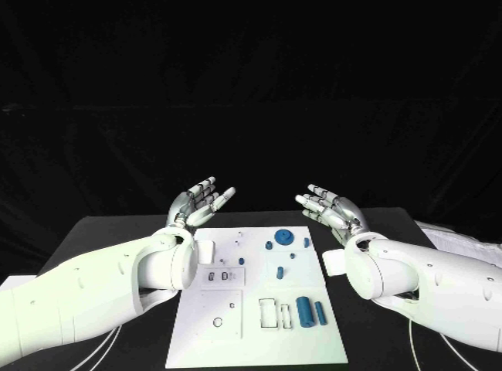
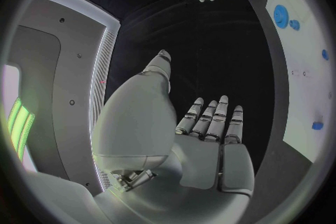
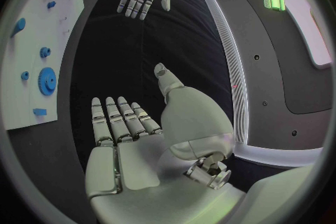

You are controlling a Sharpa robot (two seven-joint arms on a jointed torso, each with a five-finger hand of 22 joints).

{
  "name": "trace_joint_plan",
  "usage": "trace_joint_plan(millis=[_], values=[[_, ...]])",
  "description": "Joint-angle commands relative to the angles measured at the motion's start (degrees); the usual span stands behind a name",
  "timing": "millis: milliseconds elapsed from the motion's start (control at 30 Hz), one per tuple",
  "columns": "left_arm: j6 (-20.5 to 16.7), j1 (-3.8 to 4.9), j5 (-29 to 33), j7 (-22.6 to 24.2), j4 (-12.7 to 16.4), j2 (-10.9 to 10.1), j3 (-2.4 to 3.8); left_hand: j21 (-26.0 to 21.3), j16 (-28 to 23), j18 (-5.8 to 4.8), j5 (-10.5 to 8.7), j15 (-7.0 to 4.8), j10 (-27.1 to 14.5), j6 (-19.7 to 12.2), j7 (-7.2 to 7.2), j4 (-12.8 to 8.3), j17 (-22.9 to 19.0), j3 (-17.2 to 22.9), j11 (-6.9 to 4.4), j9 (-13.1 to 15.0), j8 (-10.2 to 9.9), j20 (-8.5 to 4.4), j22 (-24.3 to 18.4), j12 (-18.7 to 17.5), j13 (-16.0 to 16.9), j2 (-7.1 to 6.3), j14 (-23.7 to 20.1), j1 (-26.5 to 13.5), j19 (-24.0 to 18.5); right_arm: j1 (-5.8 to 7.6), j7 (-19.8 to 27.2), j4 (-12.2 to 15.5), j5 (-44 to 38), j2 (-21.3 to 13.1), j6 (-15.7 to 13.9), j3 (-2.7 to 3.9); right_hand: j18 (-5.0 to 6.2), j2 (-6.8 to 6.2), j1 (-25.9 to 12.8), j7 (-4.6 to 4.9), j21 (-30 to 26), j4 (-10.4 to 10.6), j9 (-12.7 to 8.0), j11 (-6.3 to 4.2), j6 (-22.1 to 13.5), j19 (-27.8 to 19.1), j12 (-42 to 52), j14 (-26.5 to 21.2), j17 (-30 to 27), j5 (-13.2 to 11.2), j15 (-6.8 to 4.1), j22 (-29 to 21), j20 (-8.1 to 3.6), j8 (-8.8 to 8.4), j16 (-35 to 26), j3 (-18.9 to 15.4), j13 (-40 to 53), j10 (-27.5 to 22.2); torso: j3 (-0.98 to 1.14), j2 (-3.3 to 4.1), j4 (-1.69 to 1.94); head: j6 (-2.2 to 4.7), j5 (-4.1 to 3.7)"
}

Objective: Assemble the parts on the task board

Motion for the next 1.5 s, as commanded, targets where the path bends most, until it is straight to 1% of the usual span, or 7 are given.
trace_joint_plan(millis=[33,133,267,400,700,1000,1500], values=[[4.4,0.12,0.7,1.4,-0.1,0.1,0.01,1.7,1.5,2.28,0.09,1.29,6.4,5.9,6.08,0.5,0.9,1.7,1.6,0.6,1.1,0.57,0.9,1.0,0.6,2.12,8.2,3.9,5.5,0.14,-4.4,-0.7,-7.2,-0.1,11.4,0.02,3.58,0.9,5.9,7.7,1.9,-2.5,0.7,1.26,7.5,10.1,1.1,10.0,0.7,1.0,1.09,1.1,0.57,0.94,1.2,0.6,0.7,10.1,0.0,0.02,-0.01,0.0,0.0],[4.4,0.12,0.7,1.4,-0.1,0.1,0.01,4.6,3.6,2.54,-0.17,1.48,12.5,10.7,6.16,0.1,1.8,2.5,2.5,1.0,2.0,0.51,2.3,2.0,1.0,3.68,17.6,4.1,13.9,0.21,-5.2,-1.1,-8.4,-0.1,13.5,0.02,4.85,1.02,7.6,7.15,3.8,-3.7,1.1,0.55,13.1,17.8,1.9,18.1,1.1,0.9,0.19,1.9,0.58,1.51,2.0,1.1,1.1,17.8,0.0,0.02,-0.01,0.0,0.0],[4.4,0.12,0.7,1.4,-0.1,0.1,0.01,10.3,6.3,4.32,-0.47,-0.46,26.3,20.8,6.02,-1.4,2.6,3.0,1.06,1.9,4.1,0.32,4.7,4.4,2.0,5.72,25.8,4.5,28.7,0.24,-5.6,-1.3,-9.1,-0.2,14.6,0.02,6.15,1.07,9.8,6.55,5.0,-5.3,1.5,-0.54,20.8,22.9,2.7,27.3,1.5,0.7,-1.02,2.1,0.59,2.15,2.9,2.1,1.4,26.4,0.0,0.02,-0.01,0.0,0.0],[7.3,0.14,1.1,2.3,-0.3,-2.7,-0.01,14.2,8.7,5.18,-0.55,-2.84,34.9,29.6,5.13,-3.4,3.3,2.8,-0.61,2.5,5.9,-1.28,5.8,6.0,2.1,7.06,33.9,4.6,37.2,1.29,-4.6,-3.3,-23.7,-0.7,9.7,0.03,7.06,1.06,11.1,5.47,6.2,-7.2,1.7,-1.81,29.8,26.6,2.4,31.8,1.5,-0.2,-2.34,2.0,0.21,2.29,3.1,4.0,1.2,30.8,-0.07,1.14,-0.05,-0.24,0.0],[8.9,0.17,1.1,1.5,3.2,-5.7,-0.02,16.6,10.0,5.29,-0.48,-5.57,42.3,34.2,3.64,-6.0,5.1,2.8,-2.78,1.7,5.5,-3.9,5.9,5.8,2.0,8.28,42.4,4.6,44.6,2.32,-5.9,-3.5,-30.6,-1.4,7.6,0.07,7.17,0.38,9.8,4.6,7.3,-8.9,1.8,-2.97,35.0,30.4,1.5,36.9,1.5,0.0,-3.73,1.8,-1.11,1.94,2.7,7.9,1.2,35.0,-0.22,2.43,0.27,-0.32,-0.37],[9.9,0.81,2.7,0.9,8.0,-8.8,0.0,16.9,10.0,5.25,-0.5,-5.98,43.5,35.0,3.45,-6.3,5.7,2.8,-3.08,1.6,5.1,-4.35,5.8,5.3,2.0,8.28,43.7,4.3,45.7,4.29,-8.3,-3.9,-39.1,-1.5,9.5,0.24,7.11,-1.23,8.5,3.82,10.4,-8.9,1.8,-4.05,36.8,36.6,1.5,44.8,2.1,-0.5,-6.17,2.7,-3.94,2.0,4.1,10.7,1.3,37.8,-0.5,4.61,0.97,0.5,-1.02],[12.5,2.51,4.9,-0.2,16.6,-12.4,0.02,17.1,9.9,5.21,-0.52,-6.16,43.9,35.3,3.52,-6.6,6.3,2.8,-3.1,1.5,4.7,-4.59,5.7,4.7,1.9,8.18,44.6,4.0,46.3,8.89,-27.6,-4.7,-76.8,0.8,19.0,0.74,6.97,-4.47,8.2,1.07,22.5,-7.4,1.9,-7.29,39.6,49.7,1.4,63.3,7.4,-2.5,-11.43,8.4,-10.52,1.98,12.0,8.9,1.3,42.0,-1.03,8.88,2.79,1.87,-3.14]])
